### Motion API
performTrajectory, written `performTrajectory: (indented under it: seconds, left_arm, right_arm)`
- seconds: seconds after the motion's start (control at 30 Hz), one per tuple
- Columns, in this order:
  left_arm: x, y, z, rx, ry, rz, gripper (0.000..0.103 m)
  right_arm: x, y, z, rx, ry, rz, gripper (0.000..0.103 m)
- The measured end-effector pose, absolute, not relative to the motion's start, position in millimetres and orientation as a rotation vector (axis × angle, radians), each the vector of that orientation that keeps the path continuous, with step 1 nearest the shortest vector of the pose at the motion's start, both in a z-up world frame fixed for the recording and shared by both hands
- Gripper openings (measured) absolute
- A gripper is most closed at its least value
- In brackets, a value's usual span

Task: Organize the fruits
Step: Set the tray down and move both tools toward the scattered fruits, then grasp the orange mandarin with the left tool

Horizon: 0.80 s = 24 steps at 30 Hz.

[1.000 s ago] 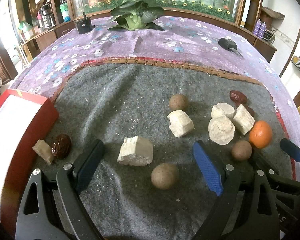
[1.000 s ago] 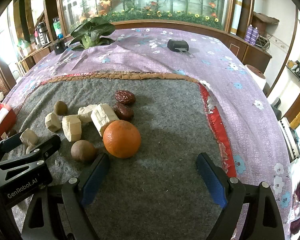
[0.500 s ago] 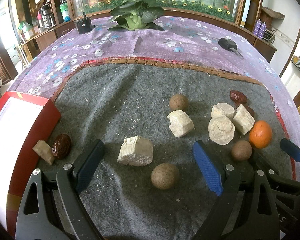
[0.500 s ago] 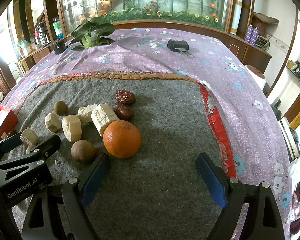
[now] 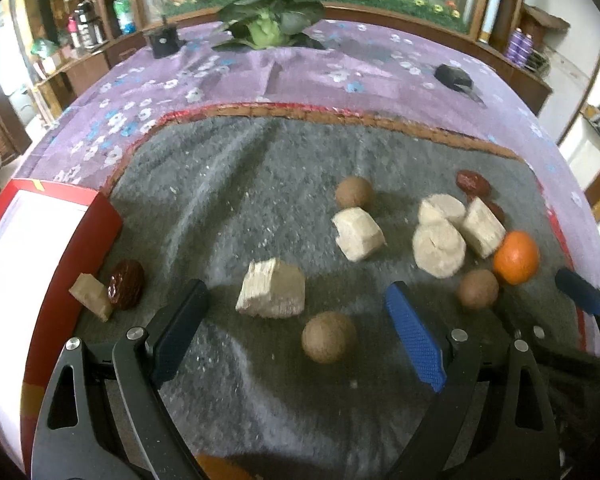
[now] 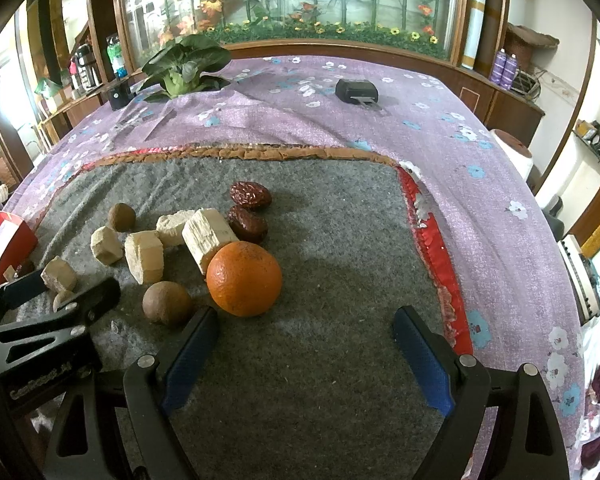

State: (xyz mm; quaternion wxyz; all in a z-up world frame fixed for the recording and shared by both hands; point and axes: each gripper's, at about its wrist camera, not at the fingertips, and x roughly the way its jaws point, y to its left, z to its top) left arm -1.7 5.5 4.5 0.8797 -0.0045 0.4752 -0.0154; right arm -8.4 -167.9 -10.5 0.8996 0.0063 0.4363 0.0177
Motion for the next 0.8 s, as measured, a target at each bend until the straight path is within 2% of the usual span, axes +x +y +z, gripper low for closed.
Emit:
performTrajectory:
  seconds: [0.53,0.8]
  left_arm:
    - [-68,42,41,0.029,0.868,-0.040,0.091]
    - [-94,60,48,0.132,0.819,0.036,0.091]
  right_arm:
    - [-51,-154,27,-0.022,0.816,0.189,0.088]
    - [-72,-132,31,-0.044,0.795,0.291,0.088]
